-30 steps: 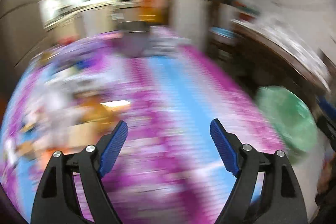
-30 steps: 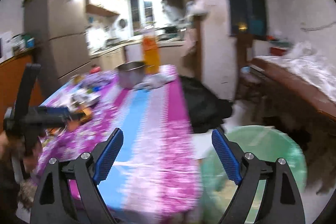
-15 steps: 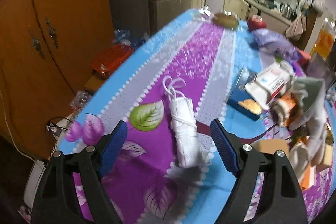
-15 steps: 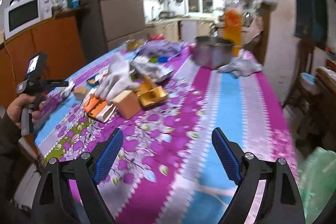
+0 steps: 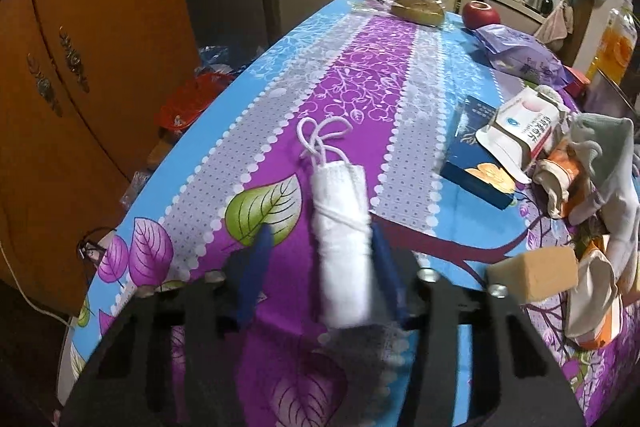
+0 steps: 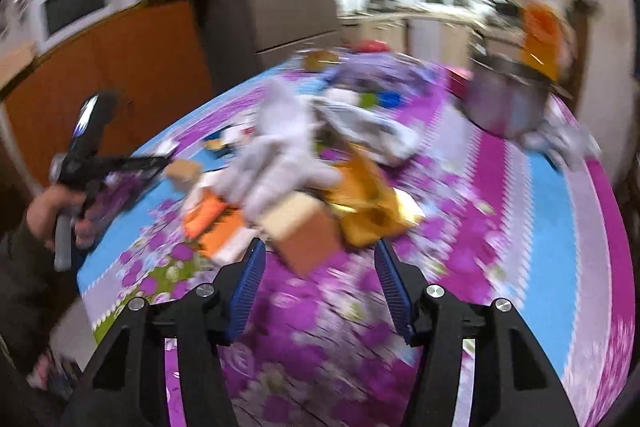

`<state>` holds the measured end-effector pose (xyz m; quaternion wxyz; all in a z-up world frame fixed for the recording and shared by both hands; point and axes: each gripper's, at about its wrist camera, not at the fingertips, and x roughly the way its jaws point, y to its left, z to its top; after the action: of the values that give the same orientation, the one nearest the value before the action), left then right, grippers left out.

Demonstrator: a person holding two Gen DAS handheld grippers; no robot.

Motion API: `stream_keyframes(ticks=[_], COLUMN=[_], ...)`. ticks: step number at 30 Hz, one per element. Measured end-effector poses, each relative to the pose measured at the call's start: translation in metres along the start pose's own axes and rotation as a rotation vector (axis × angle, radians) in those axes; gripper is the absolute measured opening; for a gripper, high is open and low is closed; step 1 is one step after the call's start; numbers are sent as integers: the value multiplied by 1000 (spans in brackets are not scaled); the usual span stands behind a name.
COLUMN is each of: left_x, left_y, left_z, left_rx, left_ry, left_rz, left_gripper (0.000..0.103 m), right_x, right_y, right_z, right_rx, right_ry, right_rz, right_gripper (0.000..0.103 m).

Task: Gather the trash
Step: 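Grasp the white mask with the left tool while the right tool grasps the beige sponge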

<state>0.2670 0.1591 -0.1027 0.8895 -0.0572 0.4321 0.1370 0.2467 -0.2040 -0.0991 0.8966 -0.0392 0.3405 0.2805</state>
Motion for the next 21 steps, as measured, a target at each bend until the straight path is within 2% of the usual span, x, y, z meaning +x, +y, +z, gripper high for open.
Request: stream_keyframes(ticks=[4,7,11,12,13,15,21], left_x=[-2,-3,-5,-5,-6,-6,-10], left_y=[-3,-3,-1,-1,-1,-1,-3], left_z=[-3,-5,-6,-6,-6,-6,-9], left_rx=[22,24,22,22,21,20,10], left_ry=[-17,-25,-27,-29,-30,-30,-43], left_rz=[-7,-20,-37,-44,-52,-56,-82], left_gripper=[34,33,31,27,25,24,24], right_x=[19,31,50,51,51,54,52], right_y=[16,19,21,21,22,24,29], right_z=[12,17,17,16,16,15,11], right_rx=[-110,-156,-191,-199,-204,-208,-195], right_ry=[13,22,72,71,67,79,72], right_rz=[-6,-20,-24,-26,-25,-28,-71], right_gripper=[60,67,67,66,66,52,46])
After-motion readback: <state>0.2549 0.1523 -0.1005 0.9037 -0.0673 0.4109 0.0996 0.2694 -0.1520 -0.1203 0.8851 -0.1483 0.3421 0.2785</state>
